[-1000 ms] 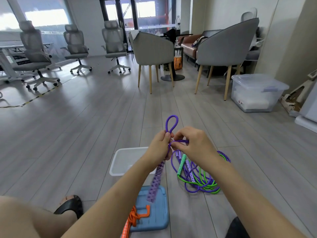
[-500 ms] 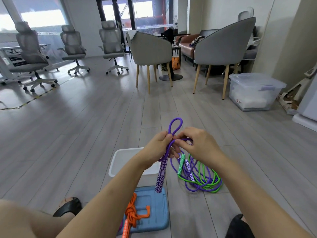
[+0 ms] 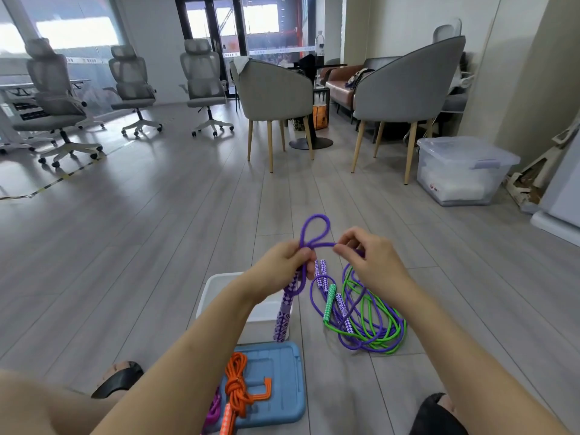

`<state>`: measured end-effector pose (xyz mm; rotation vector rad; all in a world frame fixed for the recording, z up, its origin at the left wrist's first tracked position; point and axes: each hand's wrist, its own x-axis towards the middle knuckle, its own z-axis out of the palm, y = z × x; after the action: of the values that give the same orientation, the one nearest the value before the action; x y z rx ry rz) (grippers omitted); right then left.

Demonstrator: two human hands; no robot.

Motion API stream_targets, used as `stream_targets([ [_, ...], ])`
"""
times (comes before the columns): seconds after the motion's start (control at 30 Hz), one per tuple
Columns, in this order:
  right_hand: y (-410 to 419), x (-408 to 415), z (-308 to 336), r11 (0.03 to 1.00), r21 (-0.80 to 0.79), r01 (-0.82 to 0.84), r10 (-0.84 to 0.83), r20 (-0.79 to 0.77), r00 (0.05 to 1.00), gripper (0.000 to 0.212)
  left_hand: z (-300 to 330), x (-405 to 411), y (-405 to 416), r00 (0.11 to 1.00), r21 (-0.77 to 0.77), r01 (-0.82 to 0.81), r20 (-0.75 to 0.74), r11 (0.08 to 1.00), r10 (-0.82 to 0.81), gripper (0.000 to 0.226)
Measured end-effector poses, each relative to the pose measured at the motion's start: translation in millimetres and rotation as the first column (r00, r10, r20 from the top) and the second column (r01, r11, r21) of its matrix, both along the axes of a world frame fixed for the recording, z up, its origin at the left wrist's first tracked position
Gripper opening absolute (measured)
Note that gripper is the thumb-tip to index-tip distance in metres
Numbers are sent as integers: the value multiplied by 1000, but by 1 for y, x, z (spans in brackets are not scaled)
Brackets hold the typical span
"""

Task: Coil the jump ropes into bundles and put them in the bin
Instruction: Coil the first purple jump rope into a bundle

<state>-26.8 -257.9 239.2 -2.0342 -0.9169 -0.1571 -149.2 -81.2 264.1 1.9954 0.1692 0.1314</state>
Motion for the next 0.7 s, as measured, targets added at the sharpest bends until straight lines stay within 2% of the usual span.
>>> stream_targets([
  [0.07,-6,8,-6,993,103,51,-35,-156,987,14,4,-1,8,993,-172,-80,74,982,94,25],
  [0.13,-10,12,-14,979,145,146,-109,-236,966,17,7,-2,9,988,-314,-79,100,946,116,23],
  [0.27,2,4,-19,890,328,316,-157,-429,889,25,2,1,-6,992,-309,-59,91,949,91,24],
  [0.33,15,-5,-17,851,389,353,-124,-504,855,14,-4,4,-11,988,-271,-83,100,959,114,29],
  [0.37,21,-10,-16,846,411,339,-82,-528,846,8,-7,6,-13,987,-259,-91,107,962,122,31],
  [0.6,32,-34,-12,843,524,119,157,-452,878,28,-15,13,-18,984,-264,-103,117,959,138,33],
  [0.7,35,-40,-12,858,509,69,194,-445,874,48,-20,14,-20,984,-295,-95,117,951,134,32],
])
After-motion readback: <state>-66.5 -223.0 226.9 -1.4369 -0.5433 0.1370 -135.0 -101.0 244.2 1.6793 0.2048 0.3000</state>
